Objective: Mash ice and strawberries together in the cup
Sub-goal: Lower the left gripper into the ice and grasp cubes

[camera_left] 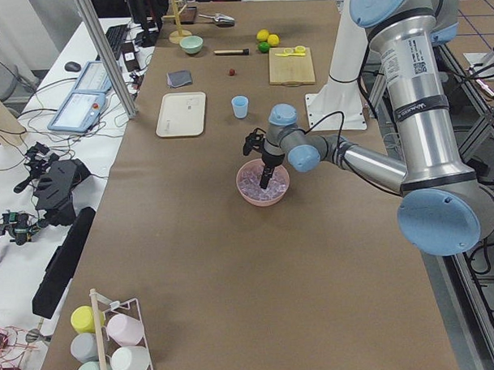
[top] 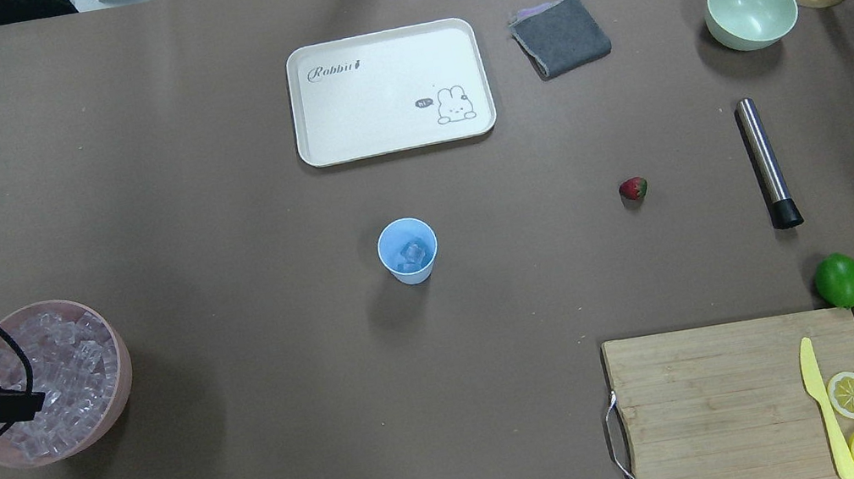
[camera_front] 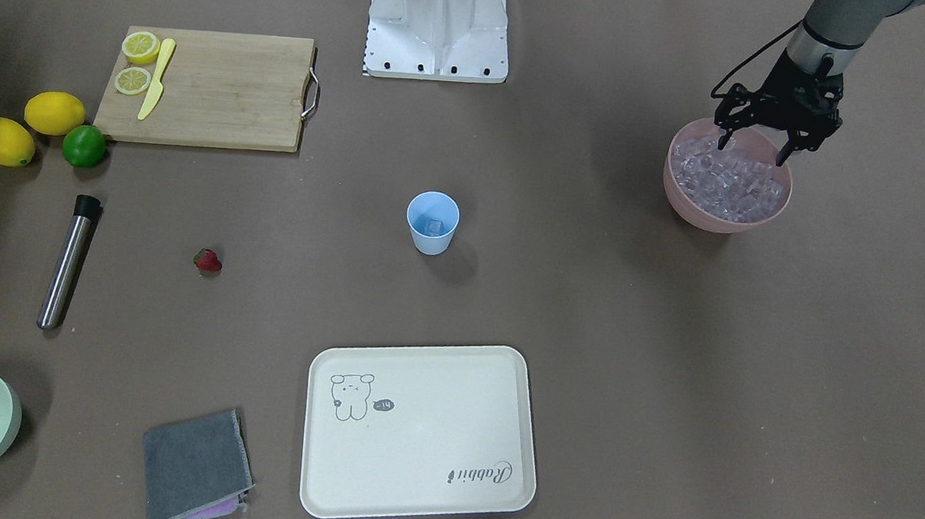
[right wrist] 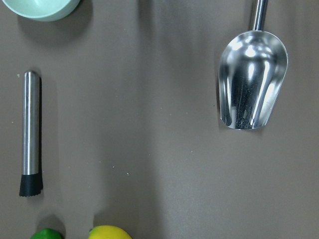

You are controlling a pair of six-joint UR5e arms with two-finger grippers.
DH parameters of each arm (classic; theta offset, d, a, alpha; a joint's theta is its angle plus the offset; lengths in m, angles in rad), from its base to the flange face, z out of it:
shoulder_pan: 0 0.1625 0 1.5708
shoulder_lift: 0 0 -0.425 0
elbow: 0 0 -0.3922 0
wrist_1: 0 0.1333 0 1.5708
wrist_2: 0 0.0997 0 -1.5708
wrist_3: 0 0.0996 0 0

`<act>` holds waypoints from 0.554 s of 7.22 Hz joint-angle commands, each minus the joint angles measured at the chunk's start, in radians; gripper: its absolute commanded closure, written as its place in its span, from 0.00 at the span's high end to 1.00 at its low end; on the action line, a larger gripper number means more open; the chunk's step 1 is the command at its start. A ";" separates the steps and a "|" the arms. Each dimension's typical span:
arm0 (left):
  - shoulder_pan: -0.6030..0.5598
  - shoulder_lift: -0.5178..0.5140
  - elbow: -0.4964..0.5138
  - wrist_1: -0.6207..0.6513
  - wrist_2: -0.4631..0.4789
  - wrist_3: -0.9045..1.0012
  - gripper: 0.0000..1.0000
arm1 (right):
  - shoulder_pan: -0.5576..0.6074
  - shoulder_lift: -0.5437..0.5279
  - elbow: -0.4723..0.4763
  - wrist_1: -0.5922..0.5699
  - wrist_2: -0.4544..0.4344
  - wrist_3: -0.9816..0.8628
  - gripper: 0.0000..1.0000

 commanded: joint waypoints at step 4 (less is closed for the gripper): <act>0.067 0.020 0.004 -0.012 -0.006 -0.035 0.78 | 0.000 -0.003 0.000 0.000 -0.002 0.000 1.00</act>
